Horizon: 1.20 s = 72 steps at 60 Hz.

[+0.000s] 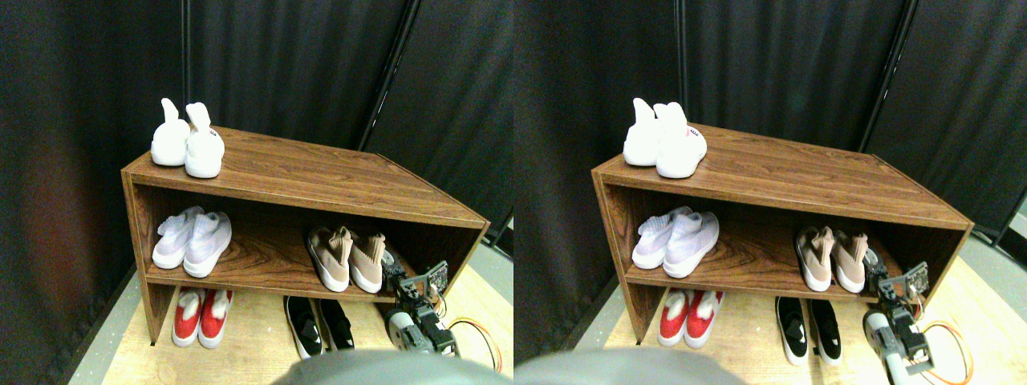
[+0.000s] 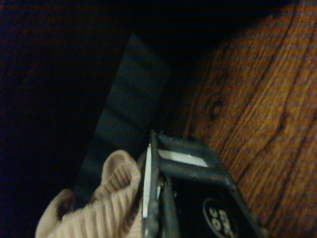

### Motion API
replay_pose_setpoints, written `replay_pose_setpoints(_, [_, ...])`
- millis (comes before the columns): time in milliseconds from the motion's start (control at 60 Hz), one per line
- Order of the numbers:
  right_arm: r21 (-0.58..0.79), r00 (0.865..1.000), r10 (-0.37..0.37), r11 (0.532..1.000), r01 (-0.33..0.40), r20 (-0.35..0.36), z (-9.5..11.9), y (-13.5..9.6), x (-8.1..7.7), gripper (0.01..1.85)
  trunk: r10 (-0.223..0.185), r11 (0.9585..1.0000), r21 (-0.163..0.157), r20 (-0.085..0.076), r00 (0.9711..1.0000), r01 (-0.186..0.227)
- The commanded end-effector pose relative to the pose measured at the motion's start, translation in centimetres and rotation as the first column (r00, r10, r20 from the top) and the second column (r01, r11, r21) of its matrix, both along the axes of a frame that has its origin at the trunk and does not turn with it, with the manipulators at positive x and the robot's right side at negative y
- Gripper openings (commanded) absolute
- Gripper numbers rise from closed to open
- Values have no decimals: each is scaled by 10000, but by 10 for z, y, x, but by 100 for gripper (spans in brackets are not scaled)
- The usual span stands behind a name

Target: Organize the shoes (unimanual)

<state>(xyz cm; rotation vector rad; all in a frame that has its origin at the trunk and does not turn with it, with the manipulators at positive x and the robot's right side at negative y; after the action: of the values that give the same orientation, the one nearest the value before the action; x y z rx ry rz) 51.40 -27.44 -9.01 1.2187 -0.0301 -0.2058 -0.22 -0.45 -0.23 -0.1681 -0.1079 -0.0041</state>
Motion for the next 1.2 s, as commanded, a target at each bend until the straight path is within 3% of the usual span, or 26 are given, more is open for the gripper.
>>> replay_pose_setpoints(17, [54, 9991, 373, 9993, -374, 183, 5, 9, 1, 6, 105, 9998, -172, -137, 9999, -107])
replay_pose_setpoints(450, [-89, 9943, 1062, 9943, -1061, 132, 7, 26, -5, 6, 82, 9998, -193, -246, 9997, -87])
replay_pose_setpoints(600, [114, 9958, 908, 9958, -909, 114, 5, 24, -5, 6, 92, 9997, -205, -249, 9996, -97])
replay_pose_setpoints(717, [-169, 9990, 369, 9992, -365, 246, 3, 19, -5, 6, 67, 9999, -148, -192, 9998, -70])
replay_pose_setpoints(900, [-1154, 9987, 120, 9933, -62, 497, 7, 4, -3, 6, -15, 10000, -81, -93, 10000, 15])
replay_pose_setpoints(1033, [-1790, 9937, 475, 9834, -287, 1016, 23, 0, -10, 6, -76, 10000, 12, 3, 10000, 76])
replay_pose_setpoints(1200, [-1298, 9871, 846, 9893, -669, 1359, 42, -2, -21, 6, -163, 9998, 114, 108, 9998, 161])
